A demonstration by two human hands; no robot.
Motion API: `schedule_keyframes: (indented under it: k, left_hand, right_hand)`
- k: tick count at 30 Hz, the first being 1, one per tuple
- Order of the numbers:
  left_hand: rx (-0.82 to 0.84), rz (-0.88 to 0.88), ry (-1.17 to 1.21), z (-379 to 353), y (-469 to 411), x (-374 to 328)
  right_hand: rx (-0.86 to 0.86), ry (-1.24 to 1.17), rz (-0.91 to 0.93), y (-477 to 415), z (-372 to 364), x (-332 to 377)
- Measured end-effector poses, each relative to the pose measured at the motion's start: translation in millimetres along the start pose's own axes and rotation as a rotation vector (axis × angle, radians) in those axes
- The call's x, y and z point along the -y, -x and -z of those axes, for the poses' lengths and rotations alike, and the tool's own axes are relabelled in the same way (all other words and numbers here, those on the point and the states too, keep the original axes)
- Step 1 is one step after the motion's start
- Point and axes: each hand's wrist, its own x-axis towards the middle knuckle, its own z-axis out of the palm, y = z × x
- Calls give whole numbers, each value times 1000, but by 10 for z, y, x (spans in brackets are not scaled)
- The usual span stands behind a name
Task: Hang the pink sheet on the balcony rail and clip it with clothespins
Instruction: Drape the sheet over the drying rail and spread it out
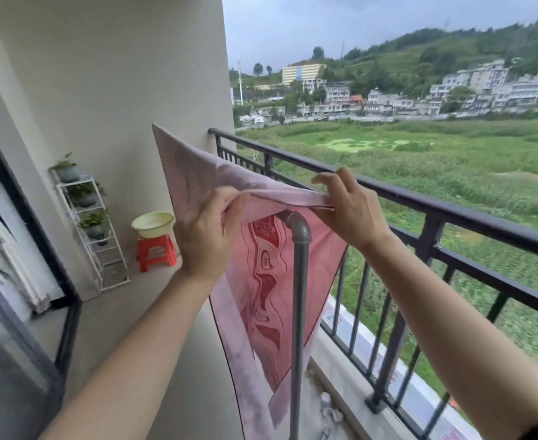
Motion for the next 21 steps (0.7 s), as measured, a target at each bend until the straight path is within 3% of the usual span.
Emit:
schedule_keyframes:
  k: [3, 7, 9, 13, 15, 17, 19, 21]
  left_hand:
    - [297, -11, 137, -73, 653, -44]
    - [555, 227, 237, -226, 1227, -86]
    - [550, 292, 235, -263, 1130, -171]
    - [329, 415, 238, -465, 636, -209]
    - [384, 432, 226, -657, 393, -132]
    - [607, 377, 171, -858, 247, 5]
    - [799, 355, 145, -993, 178, 152]
    - [849, 345, 154, -1057, 183, 275]
  right_hand:
    - [77, -75, -113, 509, -80, -56]
    - [247, -122, -288, 1031, -130, -155]
    - [230, -113, -337, 1044, -52, -168]
    - [142, -158, -373, 888, 135, -104]
    - [177, -193, -347, 867, 185, -55]
    - [385, -198, -317, 886, 162, -19]
    - [766, -241, -365, 881, 120, -22]
    - [1069, -330, -422, 851, 124, -39]
